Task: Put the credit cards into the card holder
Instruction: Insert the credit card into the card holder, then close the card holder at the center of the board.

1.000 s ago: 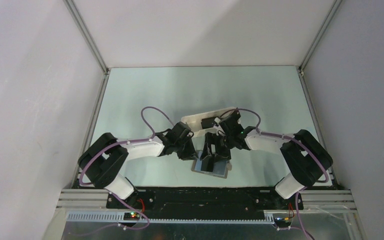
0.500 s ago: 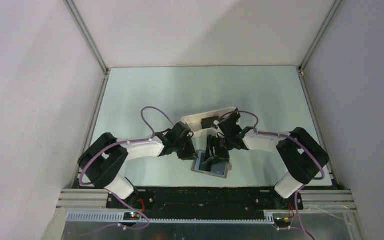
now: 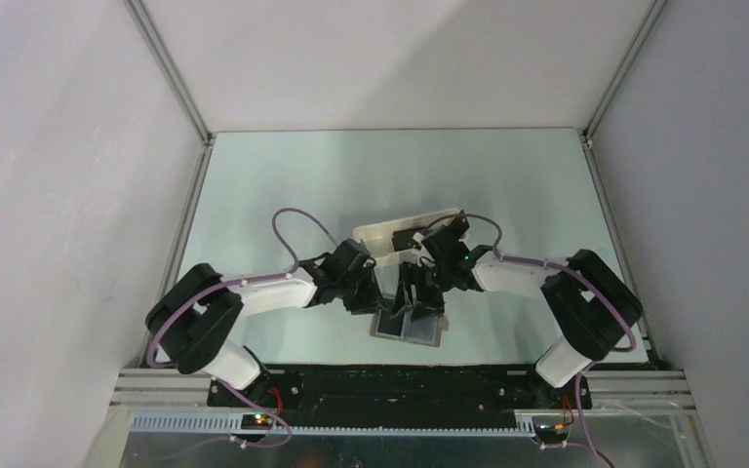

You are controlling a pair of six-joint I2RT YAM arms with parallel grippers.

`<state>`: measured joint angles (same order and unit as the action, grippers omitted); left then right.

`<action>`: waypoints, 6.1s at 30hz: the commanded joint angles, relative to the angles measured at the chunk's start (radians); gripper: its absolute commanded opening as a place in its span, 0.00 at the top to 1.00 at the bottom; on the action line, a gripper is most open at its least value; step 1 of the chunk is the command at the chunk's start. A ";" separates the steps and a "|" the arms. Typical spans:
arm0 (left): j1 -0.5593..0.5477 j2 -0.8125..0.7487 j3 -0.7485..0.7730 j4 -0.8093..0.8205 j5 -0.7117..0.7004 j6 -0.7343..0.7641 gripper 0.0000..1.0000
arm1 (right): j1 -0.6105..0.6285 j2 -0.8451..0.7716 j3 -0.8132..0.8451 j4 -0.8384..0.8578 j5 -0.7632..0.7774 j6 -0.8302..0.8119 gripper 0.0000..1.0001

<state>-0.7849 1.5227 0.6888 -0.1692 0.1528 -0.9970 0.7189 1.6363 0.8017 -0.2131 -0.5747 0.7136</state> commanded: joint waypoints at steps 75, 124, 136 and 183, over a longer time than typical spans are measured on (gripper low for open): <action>-0.064 0.184 -0.091 0.715 0.339 -0.314 0.67 | -0.106 -0.242 -0.079 -0.206 0.169 -0.244 0.96; -0.207 0.186 0.191 0.007 0.047 -0.024 0.99 | -0.335 -0.387 -0.243 -0.176 -0.071 -0.200 0.72; -0.209 0.188 0.175 -0.018 0.034 -0.023 0.99 | -0.307 -0.286 -0.271 -0.118 -0.073 -0.203 1.00; -0.136 0.178 0.063 0.347 0.263 -0.087 0.71 | -0.222 -0.168 -0.236 0.056 -0.095 -0.094 1.00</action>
<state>-0.9222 1.6905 0.7387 0.1261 0.4011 -1.0718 0.4946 1.4570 0.5354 -0.1871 -0.6640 0.6178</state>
